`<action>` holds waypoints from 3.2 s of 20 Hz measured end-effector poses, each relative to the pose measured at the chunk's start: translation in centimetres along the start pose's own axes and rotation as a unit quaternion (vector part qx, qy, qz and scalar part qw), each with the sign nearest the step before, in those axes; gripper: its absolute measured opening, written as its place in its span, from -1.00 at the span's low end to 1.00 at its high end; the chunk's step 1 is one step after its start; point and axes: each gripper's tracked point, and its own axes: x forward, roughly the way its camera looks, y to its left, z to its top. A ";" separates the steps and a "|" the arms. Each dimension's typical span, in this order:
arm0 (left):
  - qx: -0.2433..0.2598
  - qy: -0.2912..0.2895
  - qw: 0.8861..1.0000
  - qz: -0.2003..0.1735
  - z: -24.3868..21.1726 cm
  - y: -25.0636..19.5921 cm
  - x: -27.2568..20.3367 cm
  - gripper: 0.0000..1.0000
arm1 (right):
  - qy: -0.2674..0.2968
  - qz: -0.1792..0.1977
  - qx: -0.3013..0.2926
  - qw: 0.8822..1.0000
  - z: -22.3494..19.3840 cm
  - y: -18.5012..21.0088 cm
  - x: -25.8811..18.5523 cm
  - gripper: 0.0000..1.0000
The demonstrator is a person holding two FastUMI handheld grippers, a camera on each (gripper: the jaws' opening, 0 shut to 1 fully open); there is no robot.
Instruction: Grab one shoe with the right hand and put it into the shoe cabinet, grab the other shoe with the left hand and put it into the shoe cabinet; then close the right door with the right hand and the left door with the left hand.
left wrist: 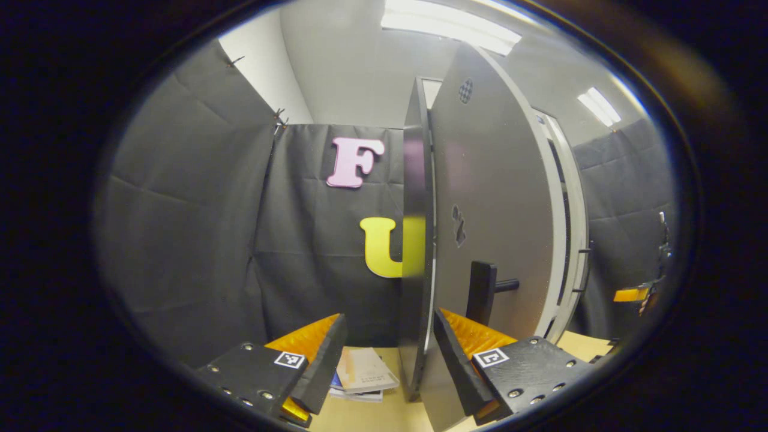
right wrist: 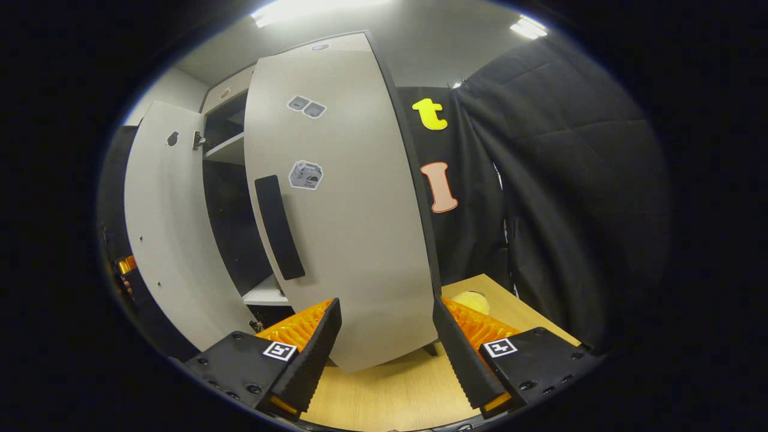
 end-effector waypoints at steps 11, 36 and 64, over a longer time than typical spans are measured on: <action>0.001 0.011 0.996 -0.084 -0.9 -7.3 1.5 0.71 | -0.002 -0.010 0.028 1.000 -0.7 -2.0 -1.1 0.94; 0.008 -0.007 0.999 0.046 -1.4 -5.8 0.5 0.70 | -0.091 -0.066 -0.028 0.993 5.1 -2.2 -0.3 0.95; -0.027 0.021 0.999 -0.020 -5.0 -7.7 2.0 0.76 | -0.006 -0.092 -0.143 0.985 1.1 1.8 3.0 0.96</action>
